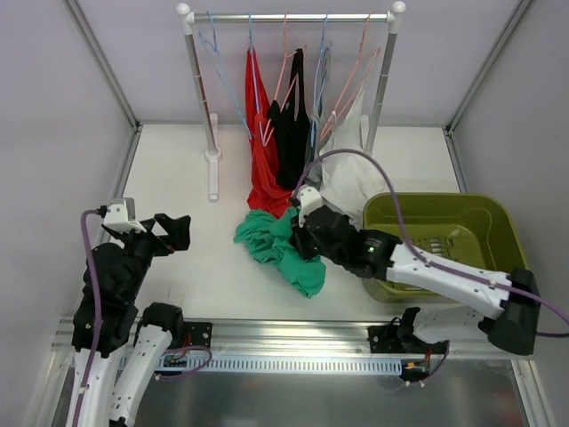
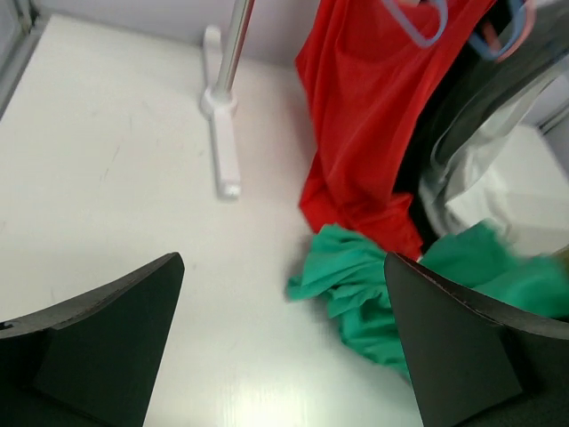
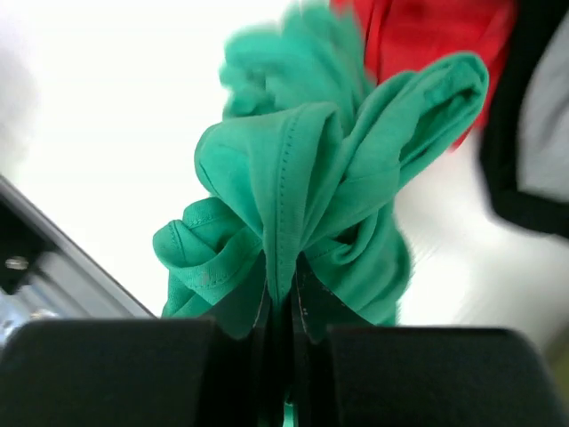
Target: Remove the tank top from the hanger
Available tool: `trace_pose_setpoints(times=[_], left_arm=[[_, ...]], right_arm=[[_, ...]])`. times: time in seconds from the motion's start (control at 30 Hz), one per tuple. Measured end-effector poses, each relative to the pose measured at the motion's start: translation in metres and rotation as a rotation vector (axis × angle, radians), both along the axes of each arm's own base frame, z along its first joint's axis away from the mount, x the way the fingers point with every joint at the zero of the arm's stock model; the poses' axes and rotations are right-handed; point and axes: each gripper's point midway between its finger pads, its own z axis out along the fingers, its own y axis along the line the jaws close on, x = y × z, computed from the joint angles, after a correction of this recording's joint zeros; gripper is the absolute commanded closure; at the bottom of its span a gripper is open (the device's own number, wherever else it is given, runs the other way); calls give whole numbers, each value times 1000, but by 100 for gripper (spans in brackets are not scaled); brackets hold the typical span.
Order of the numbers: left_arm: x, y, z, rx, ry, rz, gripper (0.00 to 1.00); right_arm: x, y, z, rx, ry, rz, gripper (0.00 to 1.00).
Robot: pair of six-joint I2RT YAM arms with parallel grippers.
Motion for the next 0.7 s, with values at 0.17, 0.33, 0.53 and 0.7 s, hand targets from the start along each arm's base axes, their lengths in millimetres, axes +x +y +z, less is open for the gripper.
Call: trace_pose_setpoints(times=[0.17,0.33,0.53,0.7], left_arm=[[3,3,-36,40,102,14,1],[-1,9,-29,40,62,40,1],[-3,10,-27,38,51,43,1],[-3,10,-27,38,51,43,1]], right_arm=[[7,-16,108,127,-195,16,100],[19,-45,226,206,-399,-25,100],[40,-110,344,260,-604,-199,100],[55,-189,377,194,-702,-454,100]])
